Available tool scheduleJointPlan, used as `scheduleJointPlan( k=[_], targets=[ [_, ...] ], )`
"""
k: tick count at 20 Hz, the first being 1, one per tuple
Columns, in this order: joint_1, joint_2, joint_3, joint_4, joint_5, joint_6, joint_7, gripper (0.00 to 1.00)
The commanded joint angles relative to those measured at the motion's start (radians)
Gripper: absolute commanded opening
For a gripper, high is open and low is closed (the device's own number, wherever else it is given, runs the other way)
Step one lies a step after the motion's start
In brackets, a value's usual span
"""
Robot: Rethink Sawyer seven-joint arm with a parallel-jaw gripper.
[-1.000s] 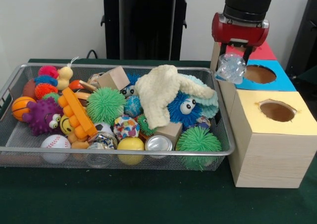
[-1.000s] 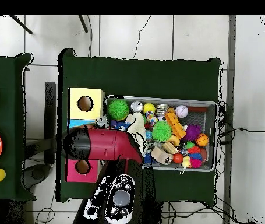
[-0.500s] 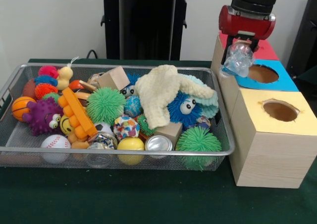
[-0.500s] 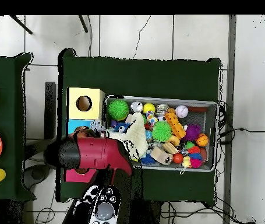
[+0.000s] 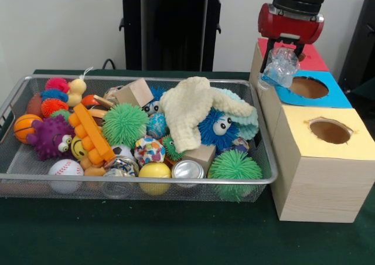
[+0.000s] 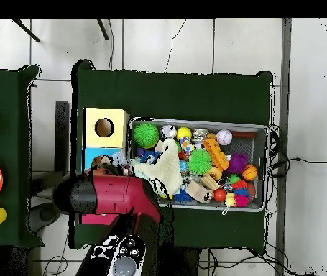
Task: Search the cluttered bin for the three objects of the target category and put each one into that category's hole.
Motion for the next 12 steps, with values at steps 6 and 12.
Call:
scheduleJointPlan(
  k=[6,12],
  targets=[
    [0.004,-0.01,0.138,0.108,0.076,0.06,0.208,0.0],
    [0.0,-0.063,0.114,0.112,0.073,0.131,0.19,0.0]
  ],
)
